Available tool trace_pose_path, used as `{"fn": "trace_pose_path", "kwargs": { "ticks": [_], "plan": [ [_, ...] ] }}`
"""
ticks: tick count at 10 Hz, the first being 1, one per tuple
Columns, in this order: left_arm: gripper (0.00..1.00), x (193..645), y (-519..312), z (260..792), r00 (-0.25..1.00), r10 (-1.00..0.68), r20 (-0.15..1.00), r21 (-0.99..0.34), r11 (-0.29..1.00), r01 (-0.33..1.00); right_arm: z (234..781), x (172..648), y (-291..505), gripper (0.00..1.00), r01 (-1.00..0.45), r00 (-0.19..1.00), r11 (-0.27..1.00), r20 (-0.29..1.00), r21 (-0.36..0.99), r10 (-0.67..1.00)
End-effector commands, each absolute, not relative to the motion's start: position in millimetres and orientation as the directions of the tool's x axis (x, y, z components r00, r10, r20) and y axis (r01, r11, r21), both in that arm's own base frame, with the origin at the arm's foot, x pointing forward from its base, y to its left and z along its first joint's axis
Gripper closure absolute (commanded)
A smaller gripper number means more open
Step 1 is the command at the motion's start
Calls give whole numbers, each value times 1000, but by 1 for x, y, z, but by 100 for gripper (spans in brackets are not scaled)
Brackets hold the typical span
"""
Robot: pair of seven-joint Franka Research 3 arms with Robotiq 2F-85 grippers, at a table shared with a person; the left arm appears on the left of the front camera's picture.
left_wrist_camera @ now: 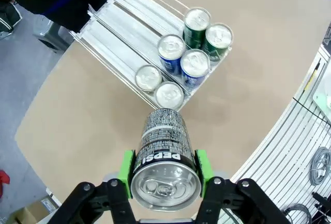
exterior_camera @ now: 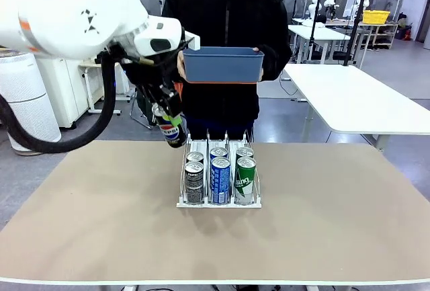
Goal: Fill the beverage cans into the dispenser.
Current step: Place the picked Pepsi coke in the line of the Automatic Can Dispenser with the same cans.
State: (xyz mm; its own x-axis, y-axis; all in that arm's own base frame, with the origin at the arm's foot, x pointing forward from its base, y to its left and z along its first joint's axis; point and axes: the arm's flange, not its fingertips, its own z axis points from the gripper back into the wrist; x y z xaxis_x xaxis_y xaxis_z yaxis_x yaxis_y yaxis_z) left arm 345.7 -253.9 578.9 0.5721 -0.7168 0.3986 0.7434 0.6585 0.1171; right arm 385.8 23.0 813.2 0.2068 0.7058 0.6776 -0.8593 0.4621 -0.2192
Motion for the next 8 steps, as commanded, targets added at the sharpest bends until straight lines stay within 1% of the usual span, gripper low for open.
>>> {"fn": "trace_pose_path", "kwargs": {
  "ticks": [1, 3, 5, 7, 8],
  "plan": [
    [42, 324, -258, 559, 554, -700, 451, 112, 660, 743, 813, 385, 23, 0, -859, 207, 462, 678, -219, 705],
    [42, 310, -273, 535, 527, -694, 491, 52, 627, 778, 813, 385, 23, 0, -859, 207, 462, 678, -219, 705],
    [42, 307, -285, 507, 529, -706, 470, -13, 594, 805, 813, 385, 23, 0, -859, 207, 462, 678, -219, 705],
    [42, 313, -293, 493, 508, -720, 473, -44, 556, 830, 813, 385, 23, 0, -859, 207, 462, 678, -219, 705],
    [42, 318, -291, 487, 507, -732, 456, -64, 541, 839, 813, 385, 23, 0, -859, 207, 462, 678, -219, 705]
  ]
}}
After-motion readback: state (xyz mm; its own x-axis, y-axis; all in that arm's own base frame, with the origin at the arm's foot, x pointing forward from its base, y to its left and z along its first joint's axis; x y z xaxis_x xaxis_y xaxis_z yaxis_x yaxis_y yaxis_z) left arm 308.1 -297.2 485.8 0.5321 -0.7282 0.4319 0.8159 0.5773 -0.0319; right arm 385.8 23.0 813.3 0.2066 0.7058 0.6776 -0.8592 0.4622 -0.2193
